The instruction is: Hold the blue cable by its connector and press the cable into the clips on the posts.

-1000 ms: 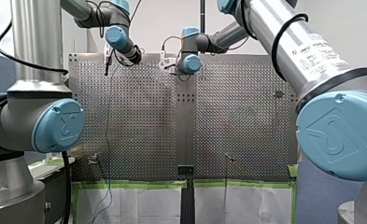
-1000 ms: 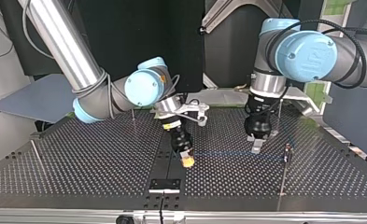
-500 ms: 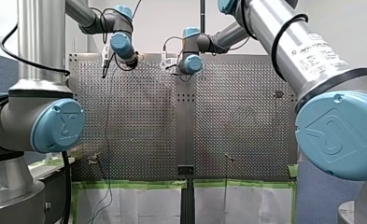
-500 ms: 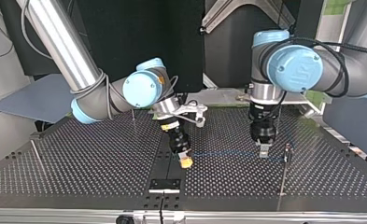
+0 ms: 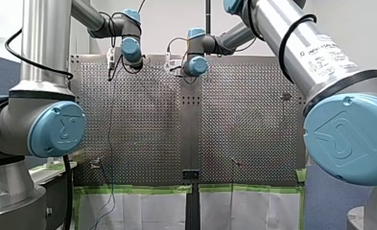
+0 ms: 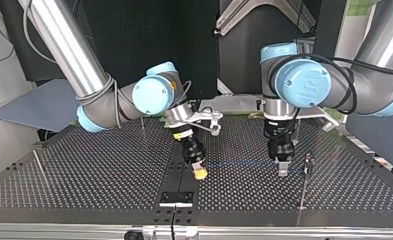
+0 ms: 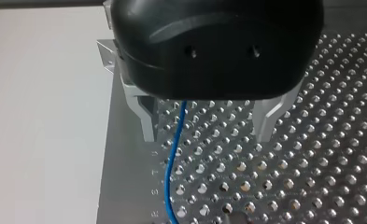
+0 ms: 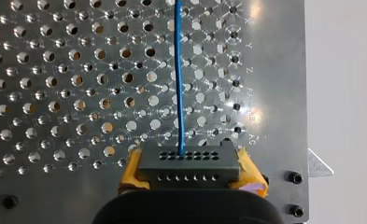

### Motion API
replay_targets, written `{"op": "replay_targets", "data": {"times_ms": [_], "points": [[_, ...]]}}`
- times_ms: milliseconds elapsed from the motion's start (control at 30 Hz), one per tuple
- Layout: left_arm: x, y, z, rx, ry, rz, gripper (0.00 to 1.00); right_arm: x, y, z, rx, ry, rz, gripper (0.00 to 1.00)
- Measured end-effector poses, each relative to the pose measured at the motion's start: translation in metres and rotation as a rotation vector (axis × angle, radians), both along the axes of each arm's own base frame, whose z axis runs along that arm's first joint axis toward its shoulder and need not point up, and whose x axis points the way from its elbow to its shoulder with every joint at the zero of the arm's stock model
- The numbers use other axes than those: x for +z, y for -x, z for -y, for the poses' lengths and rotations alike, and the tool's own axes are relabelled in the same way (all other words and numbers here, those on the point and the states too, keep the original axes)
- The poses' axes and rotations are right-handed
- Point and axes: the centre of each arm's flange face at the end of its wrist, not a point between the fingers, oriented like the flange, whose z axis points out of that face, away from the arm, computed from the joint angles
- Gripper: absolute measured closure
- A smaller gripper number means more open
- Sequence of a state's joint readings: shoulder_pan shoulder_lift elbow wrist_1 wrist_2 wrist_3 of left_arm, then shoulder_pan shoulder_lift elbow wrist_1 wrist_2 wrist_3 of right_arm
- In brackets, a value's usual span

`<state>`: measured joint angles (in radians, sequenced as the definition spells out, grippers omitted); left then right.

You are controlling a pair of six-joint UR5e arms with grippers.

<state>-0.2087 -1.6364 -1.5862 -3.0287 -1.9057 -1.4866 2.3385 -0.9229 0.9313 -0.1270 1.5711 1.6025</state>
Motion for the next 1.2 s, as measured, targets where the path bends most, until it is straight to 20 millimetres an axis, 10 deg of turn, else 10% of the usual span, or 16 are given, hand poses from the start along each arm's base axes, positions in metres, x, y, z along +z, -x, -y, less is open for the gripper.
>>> {"op": "replay_targets", "data": {"times_ms": [933,1000,1167,1200], "points": [[0.011,-0.007,0.001,0.049,0.01,0.064,0.0,-0.001,0.001,0.001,0.0,-0.004,-0.003,1.0],[0.012,-0.007,0.0,0.057,0.01,0.072,0.31,-0.001,0.001,0.001,0.0,-0.004,-0.004,1.0],[0.014,-0.009,0.0,0.066,0.015,0.091,0.4,-0.001,0.001,0.001,0.0,-0.005,-0.004,1.0],[0.014,-0.009,0.0,0.067,0.015,0.092,1.0,-0.001,0.001,0.001,-0.001,-0.005,-0.004,1.0]]}}
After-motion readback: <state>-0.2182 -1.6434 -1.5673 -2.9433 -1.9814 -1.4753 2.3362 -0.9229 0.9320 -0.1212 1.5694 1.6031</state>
